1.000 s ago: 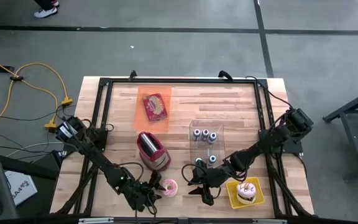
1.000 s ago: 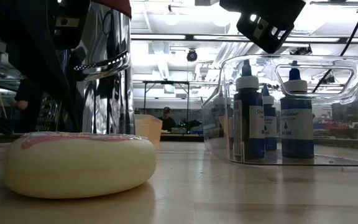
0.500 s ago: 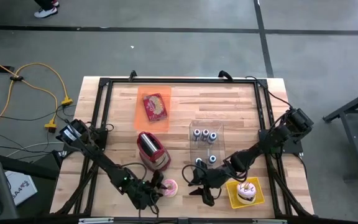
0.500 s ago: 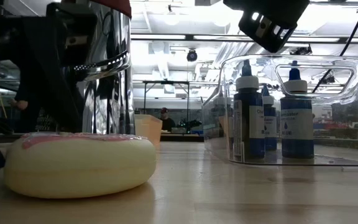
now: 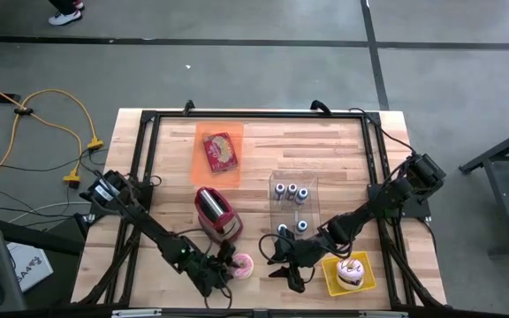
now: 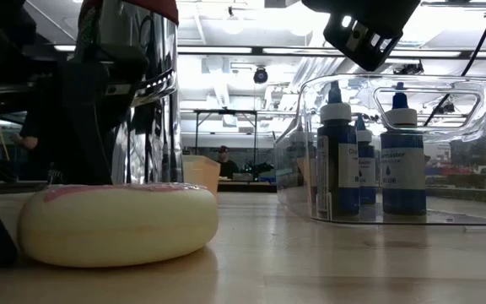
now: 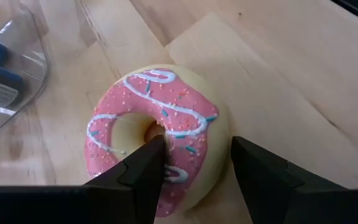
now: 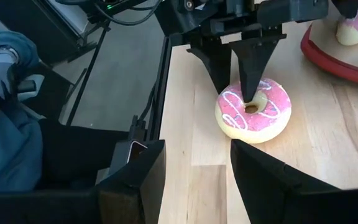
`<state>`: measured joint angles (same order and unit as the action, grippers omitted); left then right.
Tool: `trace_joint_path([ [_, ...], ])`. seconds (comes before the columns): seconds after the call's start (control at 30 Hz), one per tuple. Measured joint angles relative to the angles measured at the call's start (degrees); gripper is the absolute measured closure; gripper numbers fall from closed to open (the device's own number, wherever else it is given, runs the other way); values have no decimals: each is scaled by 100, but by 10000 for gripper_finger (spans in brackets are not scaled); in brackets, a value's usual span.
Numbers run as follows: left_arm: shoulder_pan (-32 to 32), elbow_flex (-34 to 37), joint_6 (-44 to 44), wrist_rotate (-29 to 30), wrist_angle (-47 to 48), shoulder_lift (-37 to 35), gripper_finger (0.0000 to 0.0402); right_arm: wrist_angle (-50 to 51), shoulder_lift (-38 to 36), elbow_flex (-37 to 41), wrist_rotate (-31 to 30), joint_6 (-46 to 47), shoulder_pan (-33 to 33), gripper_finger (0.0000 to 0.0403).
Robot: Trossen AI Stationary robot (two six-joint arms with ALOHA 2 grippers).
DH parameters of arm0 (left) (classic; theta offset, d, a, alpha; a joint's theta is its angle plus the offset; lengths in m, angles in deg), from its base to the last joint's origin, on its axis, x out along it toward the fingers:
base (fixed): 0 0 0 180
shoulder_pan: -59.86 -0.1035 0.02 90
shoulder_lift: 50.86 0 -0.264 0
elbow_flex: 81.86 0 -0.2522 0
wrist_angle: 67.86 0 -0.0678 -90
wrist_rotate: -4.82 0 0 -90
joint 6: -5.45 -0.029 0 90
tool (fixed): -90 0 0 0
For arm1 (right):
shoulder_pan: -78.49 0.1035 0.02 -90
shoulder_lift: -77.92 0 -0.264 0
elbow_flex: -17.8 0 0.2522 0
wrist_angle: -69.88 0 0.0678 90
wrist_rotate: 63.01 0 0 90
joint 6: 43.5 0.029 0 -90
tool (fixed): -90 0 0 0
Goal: Pick & Place Food Item
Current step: Put the pink donut into the yellow bin
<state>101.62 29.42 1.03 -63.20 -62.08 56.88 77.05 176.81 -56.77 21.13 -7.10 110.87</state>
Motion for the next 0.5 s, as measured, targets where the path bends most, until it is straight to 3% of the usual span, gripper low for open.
trace_joint_path([
  [0.23, 270, 8, -505, 689, -274, -87, 238, -13, 0, 0, 6, 276, 26, 235],
  [0.5, 363, 7, -628, 829, -389, -109, 277, -13, 0, 0, 6, 409, 26, 239],
])
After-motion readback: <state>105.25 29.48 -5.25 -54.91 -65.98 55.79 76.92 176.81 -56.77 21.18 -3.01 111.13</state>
